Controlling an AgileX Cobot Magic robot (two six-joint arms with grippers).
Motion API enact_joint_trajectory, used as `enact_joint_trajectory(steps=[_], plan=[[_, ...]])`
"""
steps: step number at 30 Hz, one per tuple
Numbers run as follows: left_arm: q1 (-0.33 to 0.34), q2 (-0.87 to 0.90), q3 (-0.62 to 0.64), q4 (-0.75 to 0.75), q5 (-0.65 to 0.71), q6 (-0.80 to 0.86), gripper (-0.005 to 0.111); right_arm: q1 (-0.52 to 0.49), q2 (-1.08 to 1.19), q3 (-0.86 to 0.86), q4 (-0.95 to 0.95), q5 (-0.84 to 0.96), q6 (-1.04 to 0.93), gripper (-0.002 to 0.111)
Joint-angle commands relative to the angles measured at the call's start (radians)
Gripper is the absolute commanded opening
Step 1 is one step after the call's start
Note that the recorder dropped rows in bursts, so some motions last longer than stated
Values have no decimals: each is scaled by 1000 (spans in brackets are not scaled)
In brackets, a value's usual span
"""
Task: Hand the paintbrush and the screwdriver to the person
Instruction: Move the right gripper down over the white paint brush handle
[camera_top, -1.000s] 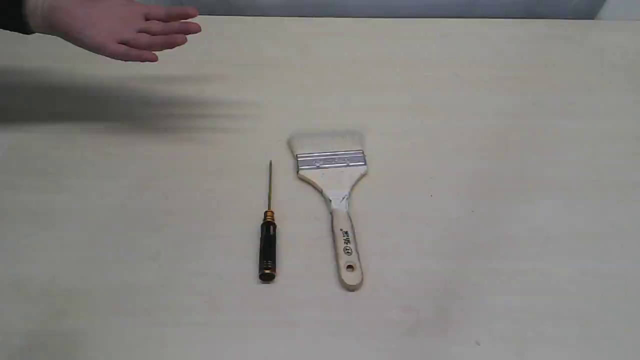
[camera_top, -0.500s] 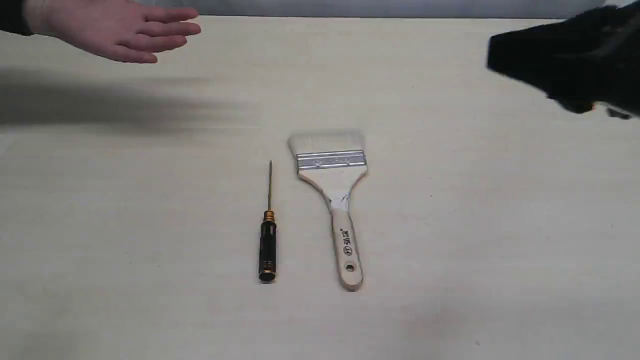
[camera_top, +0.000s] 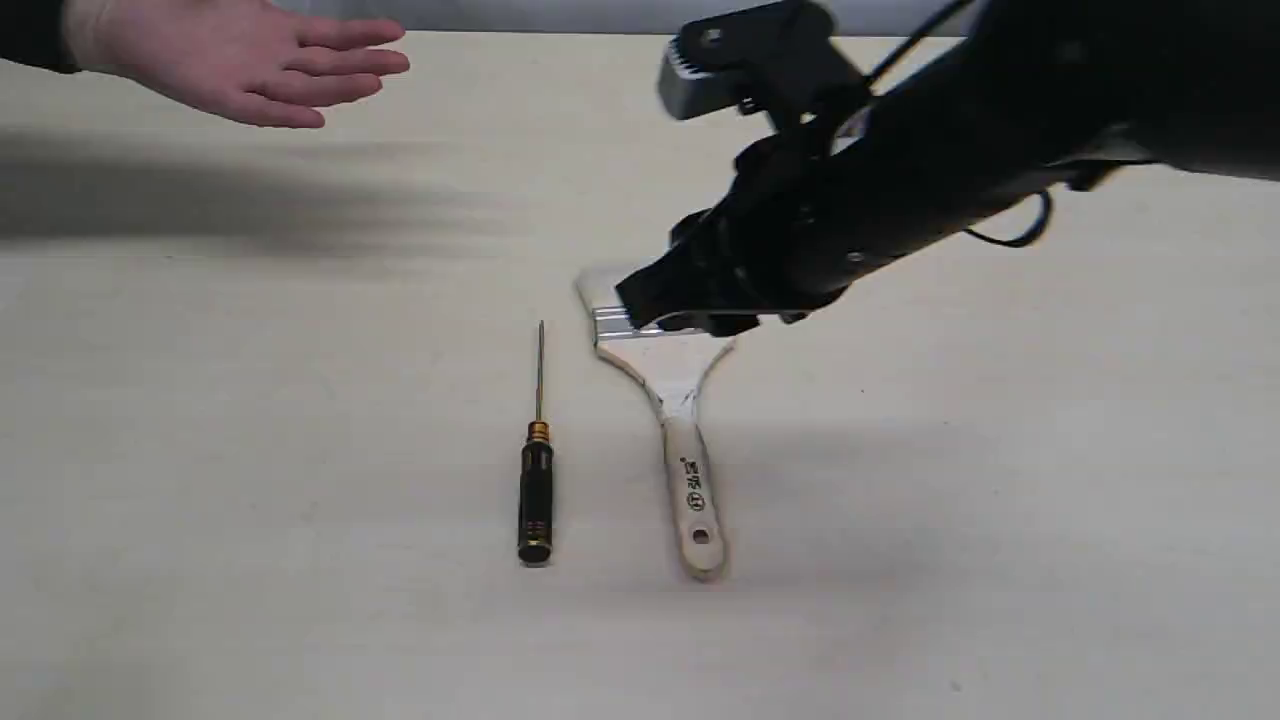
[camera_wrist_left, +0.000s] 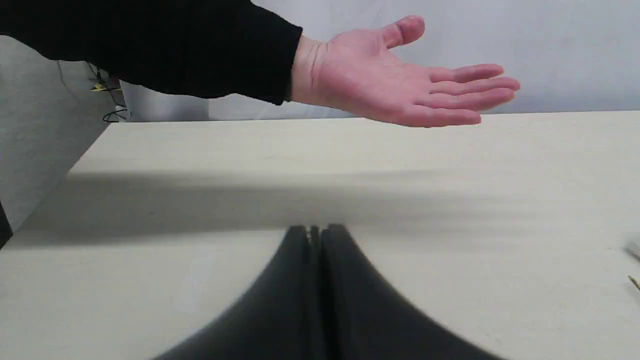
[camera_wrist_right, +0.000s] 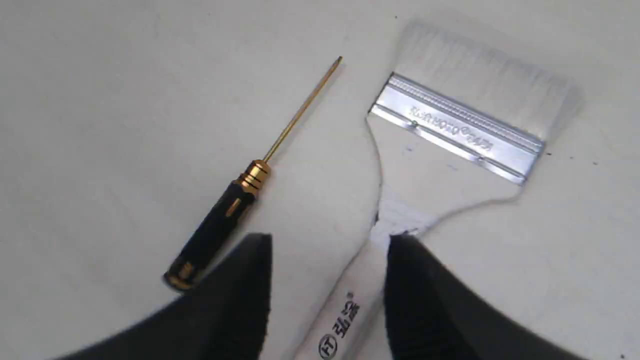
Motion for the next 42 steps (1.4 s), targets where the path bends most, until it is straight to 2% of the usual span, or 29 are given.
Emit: enact_joint_trajectory(steps=[1, 4, 8, 21, 27, 42], plan=[[-5, -2, 2, -2, -6, -2, 0, 62, 105, -93, -267, 65, 299, 40], [-5, -2, 2, -2, -6, -2, 0, 80, 189, -179, -392, 217, 464, 40], [-5, -2, 2, -2, -8, -2, 0, 80, 274, -245, -394, 307, 536, 40], [-5, -2, 2, -2, -7, -2, 0, 80, 393, -248, -296, 192, 551, 40], [-5, -2, 2, -2, -7, -2, 0, 80, 420, -248, -309, 152, 579, 40], [-5, -2, 2, -4, -5, -2, 0, 80, 430, -248, -347, 189, 625, 40]])
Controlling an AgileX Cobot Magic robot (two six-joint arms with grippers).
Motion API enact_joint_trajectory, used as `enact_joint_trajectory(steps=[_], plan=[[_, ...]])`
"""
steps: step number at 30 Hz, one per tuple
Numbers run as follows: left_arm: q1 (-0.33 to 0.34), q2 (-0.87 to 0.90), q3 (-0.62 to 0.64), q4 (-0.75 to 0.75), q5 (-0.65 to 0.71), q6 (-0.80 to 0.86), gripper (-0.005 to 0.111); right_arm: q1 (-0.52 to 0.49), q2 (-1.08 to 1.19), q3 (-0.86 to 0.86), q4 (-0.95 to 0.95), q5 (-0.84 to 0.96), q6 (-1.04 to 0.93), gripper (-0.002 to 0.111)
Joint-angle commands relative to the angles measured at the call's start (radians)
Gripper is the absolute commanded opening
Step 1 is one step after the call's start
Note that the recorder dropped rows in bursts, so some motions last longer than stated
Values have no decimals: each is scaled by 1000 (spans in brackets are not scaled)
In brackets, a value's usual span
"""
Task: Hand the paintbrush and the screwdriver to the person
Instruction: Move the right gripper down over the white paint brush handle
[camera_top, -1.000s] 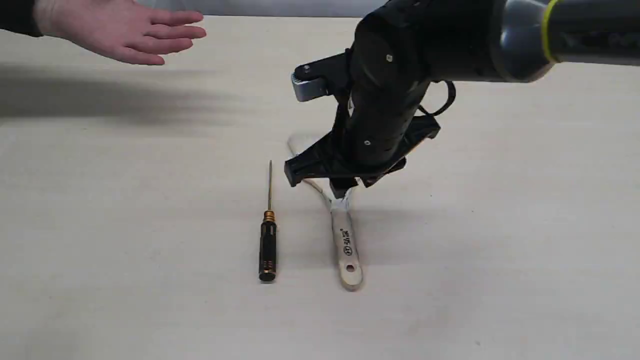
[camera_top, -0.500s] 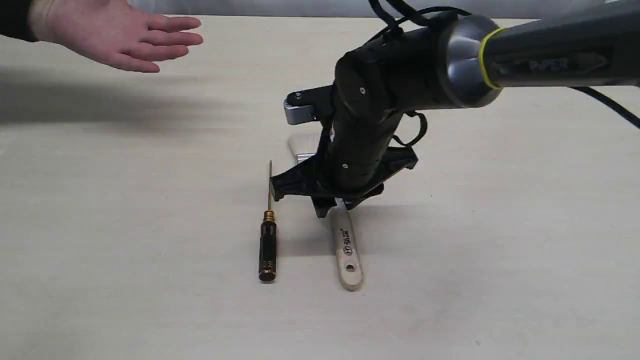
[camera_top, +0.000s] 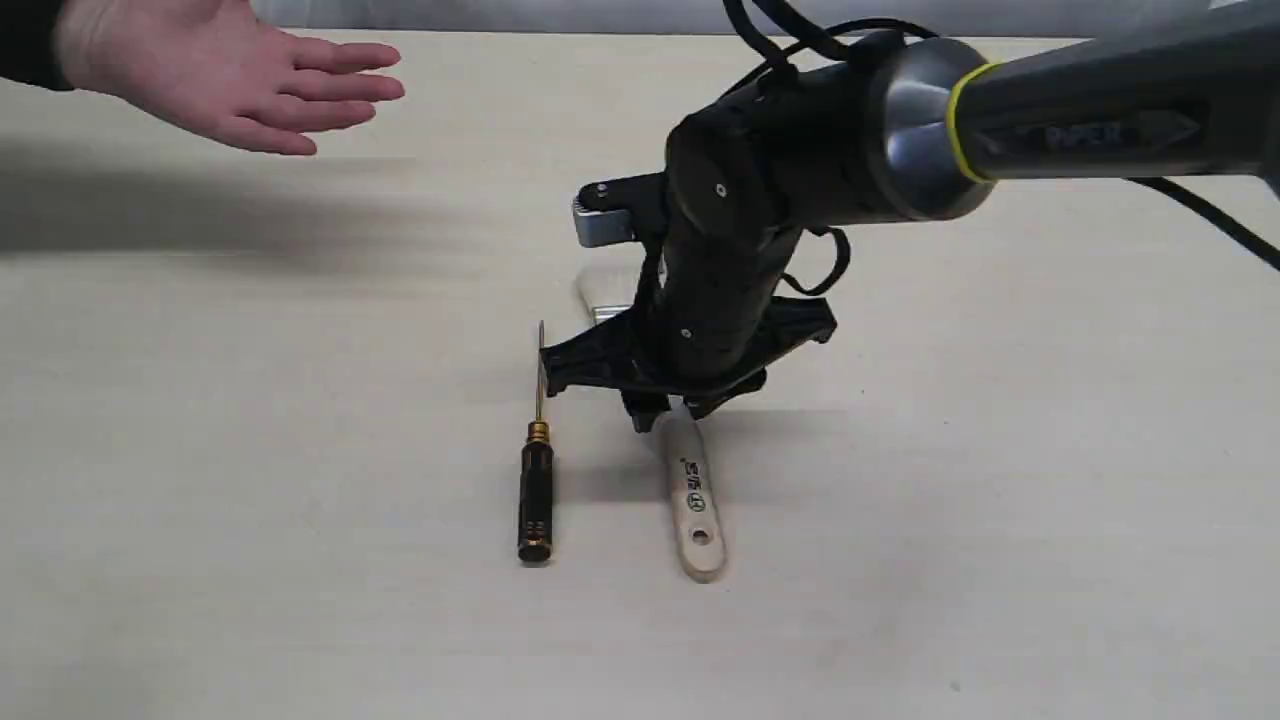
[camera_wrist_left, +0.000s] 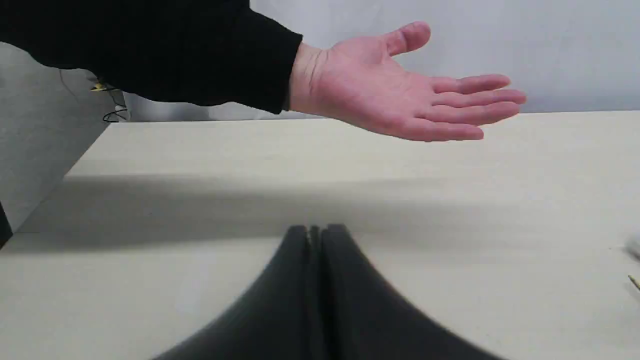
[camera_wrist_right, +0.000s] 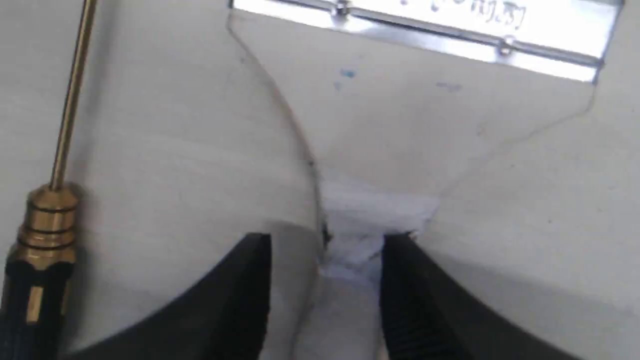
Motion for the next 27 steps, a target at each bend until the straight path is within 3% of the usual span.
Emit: enact_joint_trajectory(steps=[1, 27], plan=[[-5, -2, 2, -4, -5, -2, 0, 1, 9, 1, -19, 15, 2, 40], [-5, -2, 2, -2, -6, -2, 0, -1, 105, 1, -54, -33, 49, 40]])
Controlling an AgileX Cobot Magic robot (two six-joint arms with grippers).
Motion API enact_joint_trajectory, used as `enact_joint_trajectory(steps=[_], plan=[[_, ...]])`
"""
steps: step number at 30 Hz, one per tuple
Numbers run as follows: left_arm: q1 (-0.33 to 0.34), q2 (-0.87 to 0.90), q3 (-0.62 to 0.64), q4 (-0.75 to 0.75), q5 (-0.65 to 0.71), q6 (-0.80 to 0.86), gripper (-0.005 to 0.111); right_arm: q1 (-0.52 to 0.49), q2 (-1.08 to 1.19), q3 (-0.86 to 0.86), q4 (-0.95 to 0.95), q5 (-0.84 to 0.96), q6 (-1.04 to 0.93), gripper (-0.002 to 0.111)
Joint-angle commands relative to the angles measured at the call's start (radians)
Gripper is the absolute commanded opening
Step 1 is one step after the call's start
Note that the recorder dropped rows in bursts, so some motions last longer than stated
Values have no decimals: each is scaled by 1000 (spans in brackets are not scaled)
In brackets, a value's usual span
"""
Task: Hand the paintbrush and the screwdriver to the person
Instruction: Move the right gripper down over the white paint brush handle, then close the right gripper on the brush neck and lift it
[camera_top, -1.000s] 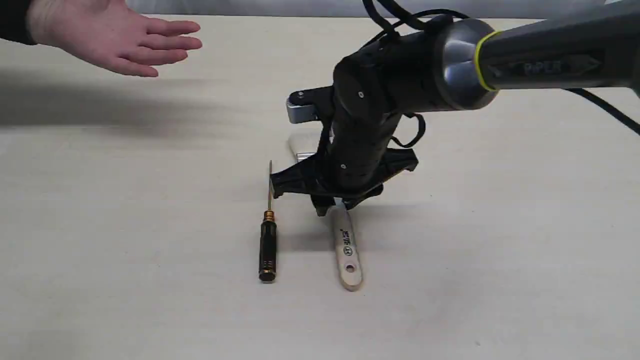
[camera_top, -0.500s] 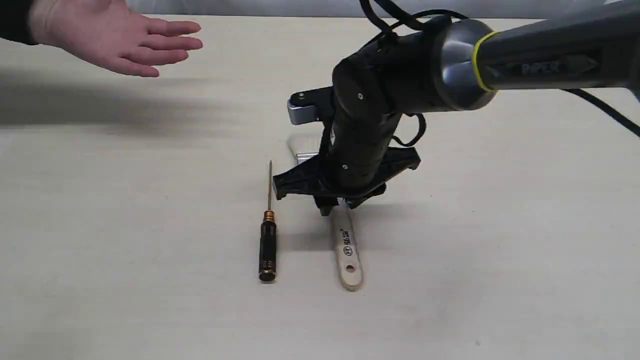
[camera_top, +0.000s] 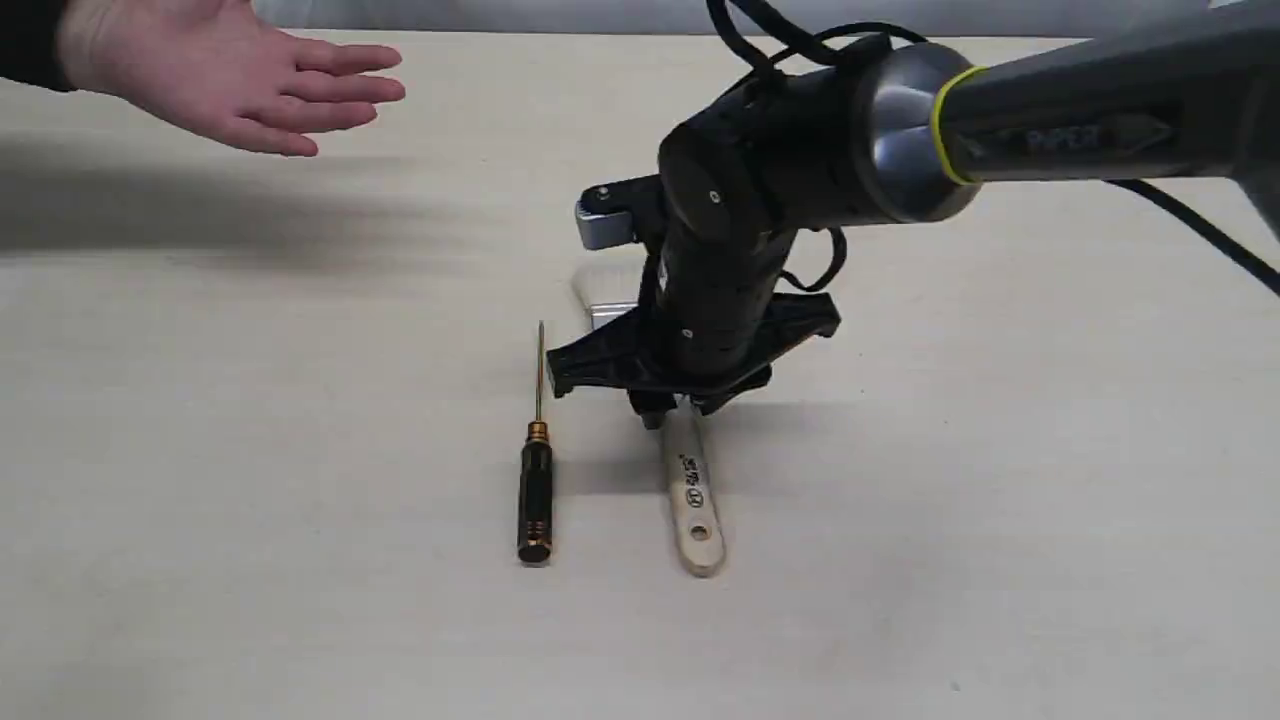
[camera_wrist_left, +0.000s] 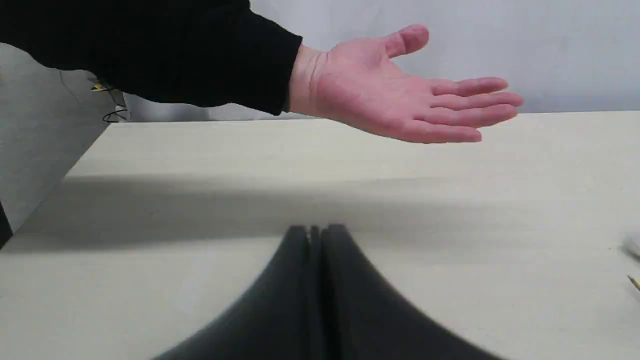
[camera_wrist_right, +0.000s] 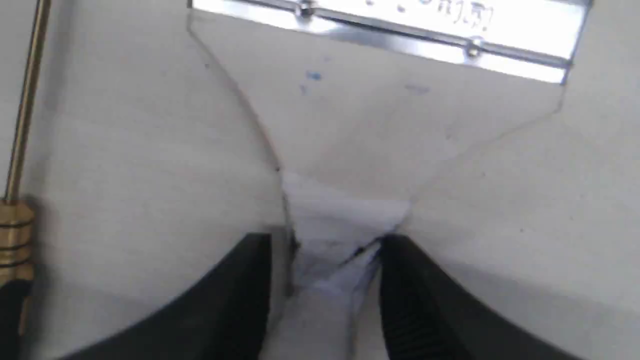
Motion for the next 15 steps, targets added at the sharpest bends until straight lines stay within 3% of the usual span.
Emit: enact_joint_trajectory(steps=[1, 15], plan=[[-5, -2, 2, -2, -6, -2, 0, -1, 72, 14, -4, -43, 20, 40], [-5, -2, 2, -2, -6, -2, 0, -1, 74, 14, -26, 22, 0, 45]])
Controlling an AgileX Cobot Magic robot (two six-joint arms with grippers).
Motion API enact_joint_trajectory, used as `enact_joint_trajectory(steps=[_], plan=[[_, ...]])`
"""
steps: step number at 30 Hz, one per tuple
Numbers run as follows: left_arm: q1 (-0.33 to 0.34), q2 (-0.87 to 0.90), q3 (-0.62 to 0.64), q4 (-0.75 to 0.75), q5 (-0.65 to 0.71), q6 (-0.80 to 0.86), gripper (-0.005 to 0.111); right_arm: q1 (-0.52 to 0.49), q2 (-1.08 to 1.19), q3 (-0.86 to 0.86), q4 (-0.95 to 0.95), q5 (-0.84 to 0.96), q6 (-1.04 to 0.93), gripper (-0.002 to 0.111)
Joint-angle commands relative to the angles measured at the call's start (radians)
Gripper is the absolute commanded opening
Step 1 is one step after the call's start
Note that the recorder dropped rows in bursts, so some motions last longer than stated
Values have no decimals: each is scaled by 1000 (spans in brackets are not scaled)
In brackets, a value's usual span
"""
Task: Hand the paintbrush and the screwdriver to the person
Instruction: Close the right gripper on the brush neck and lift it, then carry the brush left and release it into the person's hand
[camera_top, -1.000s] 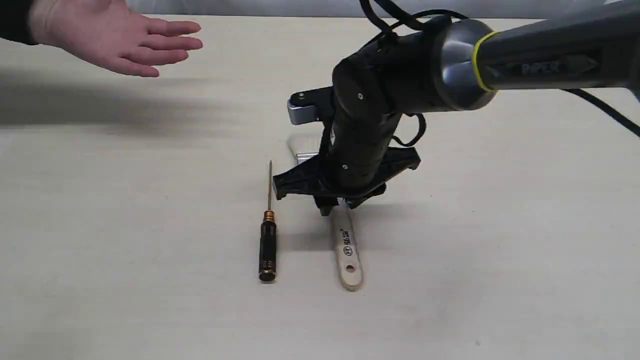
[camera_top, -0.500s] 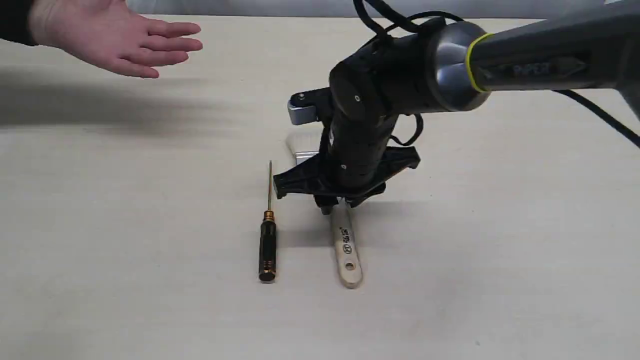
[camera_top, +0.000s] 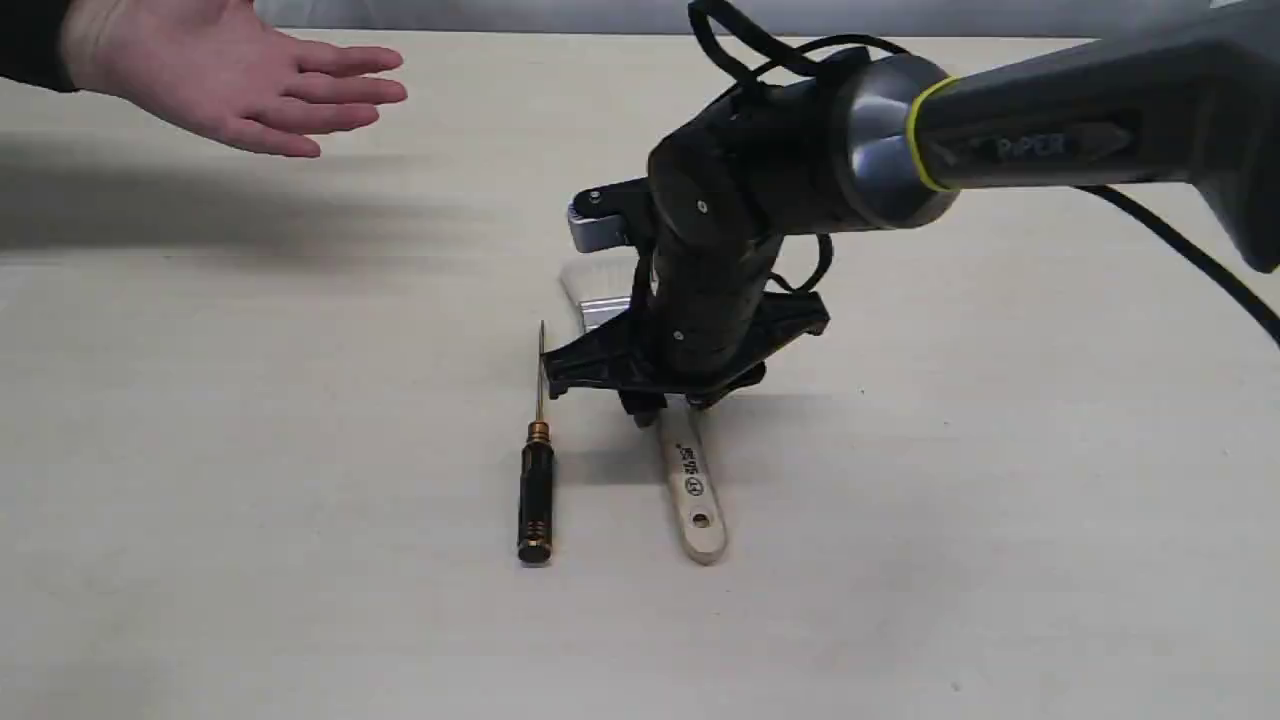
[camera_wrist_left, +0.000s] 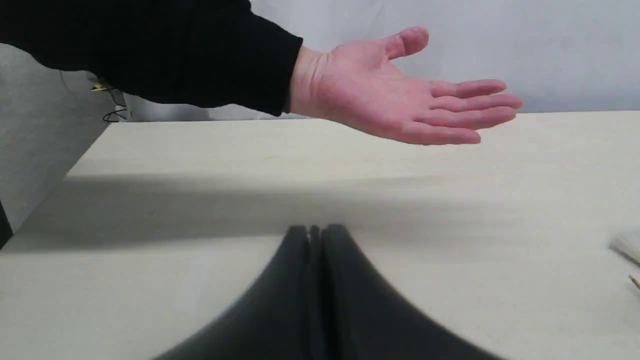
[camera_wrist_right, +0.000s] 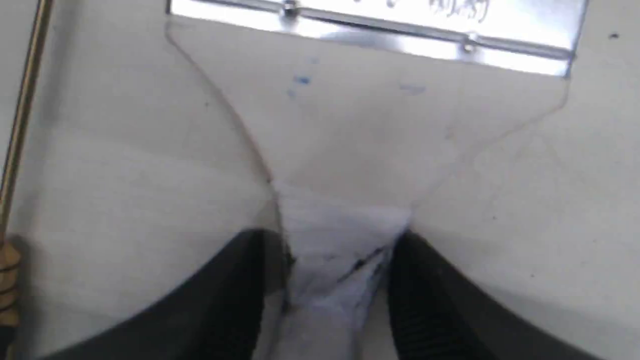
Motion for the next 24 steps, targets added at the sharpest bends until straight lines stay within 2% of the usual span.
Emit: enact_joint_trajectory(steps=[1, 4, 10, 17, 24], plan=[[-5, -2, 2, -2, -6, -2, 0, -2, 48, 25, -4, 34, -6, 45], [-5, -2, 2, -2, -6, -2, 0, -2, 48, 25, -4, 28, -6, 39], [-5, -2, 2, -2, -6, -2, 0, -2, 48, 25, -33, 13, -6, 4], [-5, -2, 2, -4, -6, -2, 0, -2, 12, 25, -22, -94, -6, 5], [-5, -2, 2, -4, -6, -2, 0, -2, -143, 25, -20, -114, -36, 5]])
